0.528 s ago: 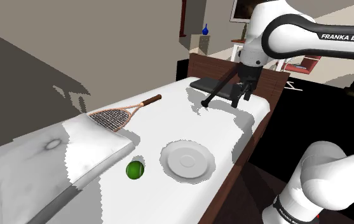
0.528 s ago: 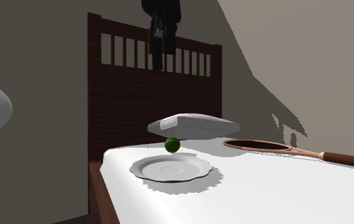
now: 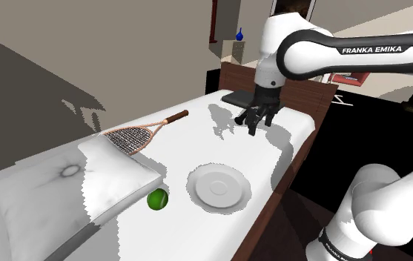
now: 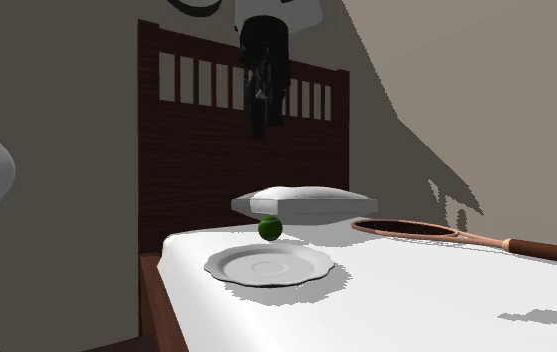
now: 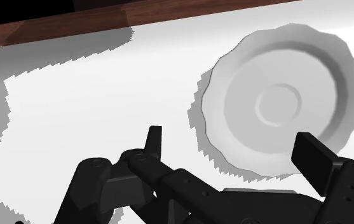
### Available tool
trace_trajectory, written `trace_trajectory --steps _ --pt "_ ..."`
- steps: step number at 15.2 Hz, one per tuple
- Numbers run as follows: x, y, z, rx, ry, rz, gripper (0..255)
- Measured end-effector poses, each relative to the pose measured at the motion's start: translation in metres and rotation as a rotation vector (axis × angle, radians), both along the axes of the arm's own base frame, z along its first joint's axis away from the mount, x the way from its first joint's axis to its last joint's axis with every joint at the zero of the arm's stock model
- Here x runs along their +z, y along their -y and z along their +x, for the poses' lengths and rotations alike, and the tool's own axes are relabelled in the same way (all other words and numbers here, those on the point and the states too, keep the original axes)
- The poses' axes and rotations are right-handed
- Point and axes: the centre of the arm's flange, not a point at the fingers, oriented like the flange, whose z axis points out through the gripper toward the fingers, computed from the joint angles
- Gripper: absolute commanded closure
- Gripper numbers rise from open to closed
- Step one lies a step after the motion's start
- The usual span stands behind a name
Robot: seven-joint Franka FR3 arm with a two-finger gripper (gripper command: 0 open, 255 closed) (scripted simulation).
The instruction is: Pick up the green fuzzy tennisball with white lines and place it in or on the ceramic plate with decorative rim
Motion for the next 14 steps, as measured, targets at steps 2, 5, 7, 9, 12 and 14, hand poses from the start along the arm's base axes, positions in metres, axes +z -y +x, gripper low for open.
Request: trace_trajectory --steps 2,5,7,9,12,14 --pt "-0.012 -0.021 0.016 0.000 -0.012 0.004 0" --pt "-0.024 -0.049 0.036 -0.002 -0.031 0.008 0" --pt "-0.037 -0.069 0.048 -0.002 -0.044 0.011 0" --pt "-0.049 -0.088 0.066 -0.003 -0.055 0.015 0" --pt "-0.061 -0.120 0.086 -0.003 -0.075 0.020 0" --pt "-0.078 -0.142 0.098 -0.004 -0.088 0.023 0"
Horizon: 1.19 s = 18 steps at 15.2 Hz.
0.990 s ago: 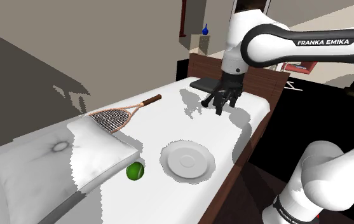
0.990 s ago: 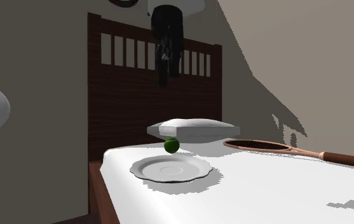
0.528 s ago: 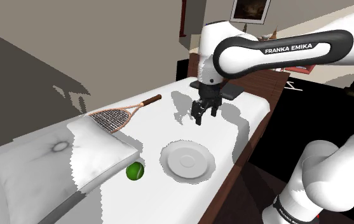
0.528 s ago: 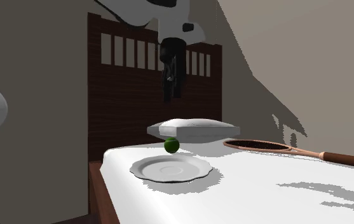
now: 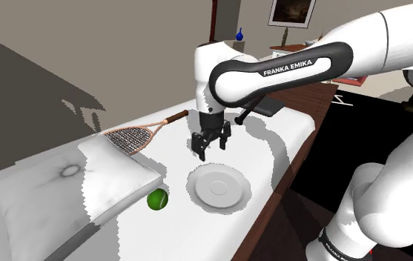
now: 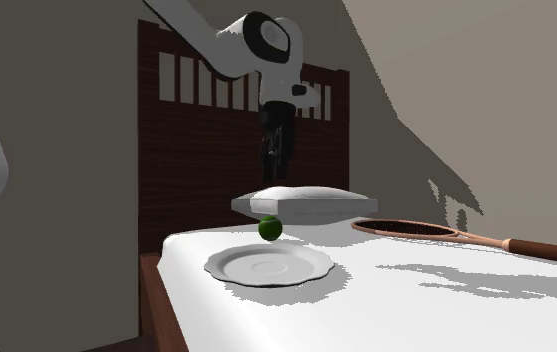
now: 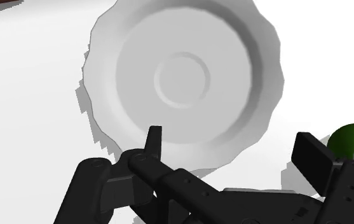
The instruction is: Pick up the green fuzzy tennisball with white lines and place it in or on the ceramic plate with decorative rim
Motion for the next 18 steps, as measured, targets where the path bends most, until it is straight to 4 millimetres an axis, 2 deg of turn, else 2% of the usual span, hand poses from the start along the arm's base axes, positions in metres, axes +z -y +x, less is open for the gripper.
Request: trace_trajectory --steps 13,16,18 --pt "-0.077 -0.128 0.086 -0.005 -0.082 0.022 0" --pt "-0.093 -0.163 0.103 -0.005 -0.100 0.027 0" --pt "-0.102 -0.170 0.109 -0.006 -0.106 0.028 0"
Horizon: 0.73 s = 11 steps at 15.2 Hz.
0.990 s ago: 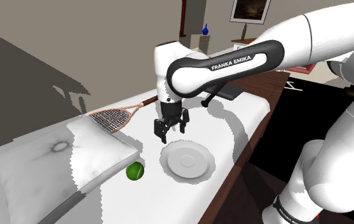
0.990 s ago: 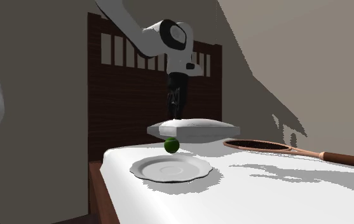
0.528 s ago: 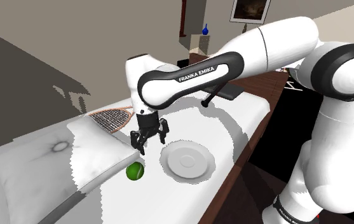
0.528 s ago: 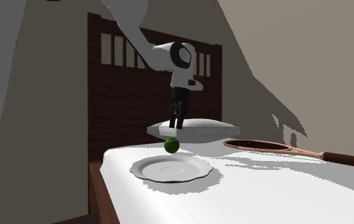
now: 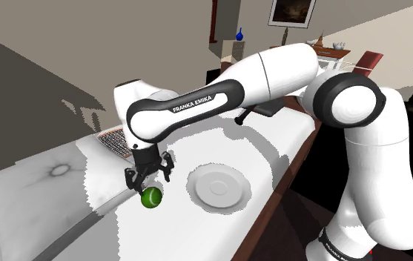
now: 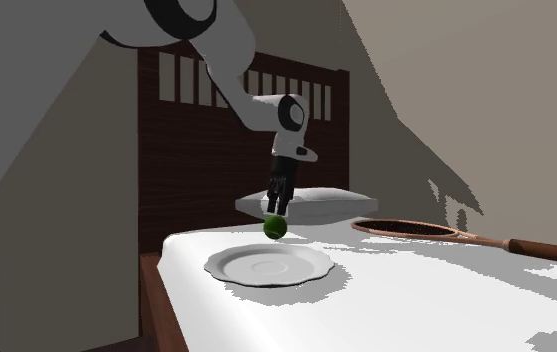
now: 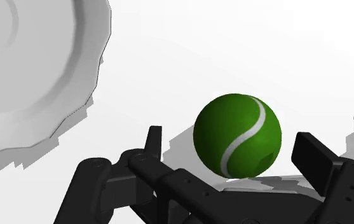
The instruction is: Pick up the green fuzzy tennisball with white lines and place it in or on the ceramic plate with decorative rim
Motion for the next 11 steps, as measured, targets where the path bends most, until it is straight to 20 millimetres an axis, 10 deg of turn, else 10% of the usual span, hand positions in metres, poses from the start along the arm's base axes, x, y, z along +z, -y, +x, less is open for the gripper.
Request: trace_trajectory --steps 11 --pt "-0.035 -0.004 -0.006 0.002 0.005 0.006 0"
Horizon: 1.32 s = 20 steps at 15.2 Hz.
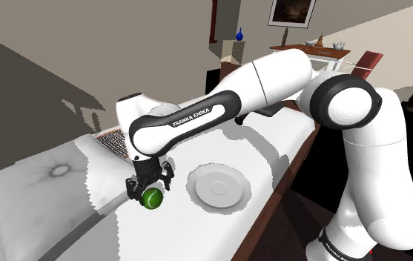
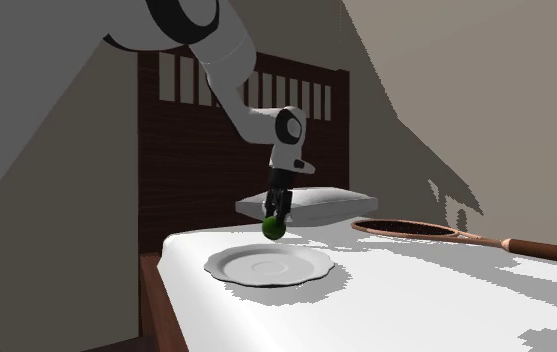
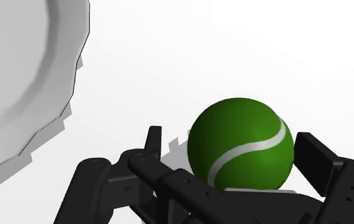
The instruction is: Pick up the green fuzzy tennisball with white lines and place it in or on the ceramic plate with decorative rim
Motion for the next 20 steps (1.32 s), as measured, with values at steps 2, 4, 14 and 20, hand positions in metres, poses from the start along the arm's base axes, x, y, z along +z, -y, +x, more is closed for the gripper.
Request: trace_trajectory --steps 2,4,14,20 --pt "-0.002 0.002 0.000 -0.002 -0.005 -0.004 0" --pt "-0.003 0.003 0.000 -0.002 -0.005 -0.005 255" --pt "-0.001 0.003 0.000 -0.003 -0.006 -0.006 255" --pt "0.028 0.003 0.000 -0.003 -0.006 -0.006 255"
